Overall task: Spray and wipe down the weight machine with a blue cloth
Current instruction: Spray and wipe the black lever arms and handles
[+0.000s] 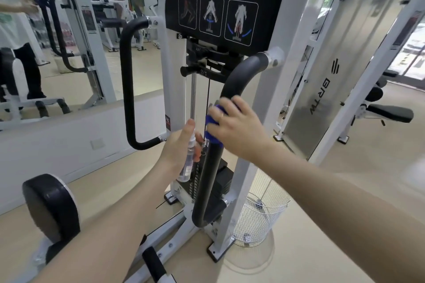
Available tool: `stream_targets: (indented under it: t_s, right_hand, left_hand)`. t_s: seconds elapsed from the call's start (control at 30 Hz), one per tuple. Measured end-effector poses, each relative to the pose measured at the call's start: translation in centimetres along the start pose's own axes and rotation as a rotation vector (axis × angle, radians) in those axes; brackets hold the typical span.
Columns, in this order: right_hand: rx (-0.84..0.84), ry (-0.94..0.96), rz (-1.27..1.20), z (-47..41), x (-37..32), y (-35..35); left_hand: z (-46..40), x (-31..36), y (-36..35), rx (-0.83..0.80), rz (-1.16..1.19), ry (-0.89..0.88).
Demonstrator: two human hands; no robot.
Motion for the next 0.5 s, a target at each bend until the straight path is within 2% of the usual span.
stream_targets:
  t_s: [0.03, 0.1, 0.17, 0.2, 0.27, 0.37, 0.4, 0.47, 0.5]
  right_hand:
    - [0.039, -0.044, 0.048, -1.1, 1.6, 1.0]
    - [0.135, -0.282, 0.103, -3.0, 6.8, 3.5]
    - [0.154, -0.506, -0.016, -3.3, 11.8, 4.0]
    - [0.169, -0.525, -0.089, -3.2, 12.8, 3.8]
    - [0.190, -0.397, -0.138, -3.4, 10.4, 3.0]
    - [0.178, -0.187, -0.214, -2.7, 2.7, 1.5]
    - [0.152, -0.112, -0.233, -2.2, 0.7, 1.1]
    - [0.089, 0.016, -0.173, -1.2, -0.1, 0.3]
    - [0.068, 0.051, -0.127, -1.0, 0.8, 0.0]
  left_hand:
    - [0.0, 0.1, -0.1, -0.016, 0.038, -0.005]
    - [-0.4, -0.1, -1.0, -0.051, 0.045, -0.006]
    - [-0.4, -0.1, -1.8, -0.072, -0.082, -0.009]
    - [-0.3, 0.2, -2.1, -0.082, -0.125, -0.007]
    - [-0.3, 0.9, -2.4, -0.087, -0.217, -0.021]
    - [0.6, 1.8, -4.1, 0.013, -0.079, -0.020]
    - [0.9, 2.6, -1.9, 0.144, -0.262, -0.097]
    - [0.9, 1.7, -4.3, 0.055, -0.357, -0.033]
    - [0.4, 1.4, -4.3, 0.080, -0.356, -0.089]
Point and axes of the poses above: each hand's wrist, its own z-axis away from the middle knuckle, its own y-axis out of the back of the hand, x = y × z, the point moved 10 cm from there along -z, towards the middle knuckle, and after that the axes turned 7 degrees about x, right-handed, at the moved point
